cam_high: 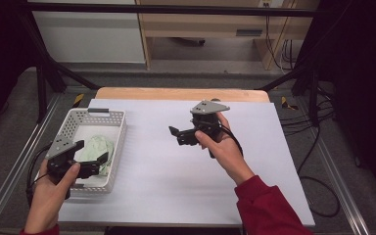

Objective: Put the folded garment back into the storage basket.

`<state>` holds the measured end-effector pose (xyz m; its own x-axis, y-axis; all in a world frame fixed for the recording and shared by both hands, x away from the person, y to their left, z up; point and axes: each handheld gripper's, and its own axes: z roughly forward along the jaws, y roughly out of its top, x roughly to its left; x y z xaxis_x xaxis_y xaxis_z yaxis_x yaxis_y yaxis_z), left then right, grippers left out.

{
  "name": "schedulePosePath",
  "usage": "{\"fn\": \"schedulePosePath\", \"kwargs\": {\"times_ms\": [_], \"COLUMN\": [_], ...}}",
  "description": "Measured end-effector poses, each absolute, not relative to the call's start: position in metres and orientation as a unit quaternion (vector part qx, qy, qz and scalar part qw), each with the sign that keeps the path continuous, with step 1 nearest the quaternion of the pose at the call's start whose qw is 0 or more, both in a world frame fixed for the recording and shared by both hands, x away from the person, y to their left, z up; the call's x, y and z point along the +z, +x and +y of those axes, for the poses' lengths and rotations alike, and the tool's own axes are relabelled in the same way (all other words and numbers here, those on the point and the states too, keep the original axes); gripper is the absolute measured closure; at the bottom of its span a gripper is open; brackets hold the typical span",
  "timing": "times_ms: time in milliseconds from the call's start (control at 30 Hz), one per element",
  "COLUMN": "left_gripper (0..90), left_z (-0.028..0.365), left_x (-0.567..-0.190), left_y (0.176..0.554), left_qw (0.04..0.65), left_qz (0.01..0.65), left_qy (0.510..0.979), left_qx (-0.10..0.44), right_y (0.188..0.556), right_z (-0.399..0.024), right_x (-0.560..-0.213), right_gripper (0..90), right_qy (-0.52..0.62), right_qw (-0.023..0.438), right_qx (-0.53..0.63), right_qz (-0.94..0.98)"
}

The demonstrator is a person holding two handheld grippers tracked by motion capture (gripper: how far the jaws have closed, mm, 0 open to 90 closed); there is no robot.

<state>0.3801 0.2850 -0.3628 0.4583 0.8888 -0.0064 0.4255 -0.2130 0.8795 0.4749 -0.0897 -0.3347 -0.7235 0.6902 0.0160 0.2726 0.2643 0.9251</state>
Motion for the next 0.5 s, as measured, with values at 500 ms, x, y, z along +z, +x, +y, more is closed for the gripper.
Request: {"fn": "schedulePosePath", "kwargs": {"times_ms": [500], "left_gripper": [5.8], "left_z": [0.285], "left_x": [-0.365], "left_y": [0.38], "left_qw": [0.437], "left_qz": [0.45], "left_qy": [0.732], "left_qx": [0.264], "right_y": [0.476], "right_z": [-0.138], "right_x": [-0.33], "right_gripper": [5.0], "right_qy": [0.341], "right_qw": [0.231], "right_qx": [0.519], "right_qz": [0.749]}}
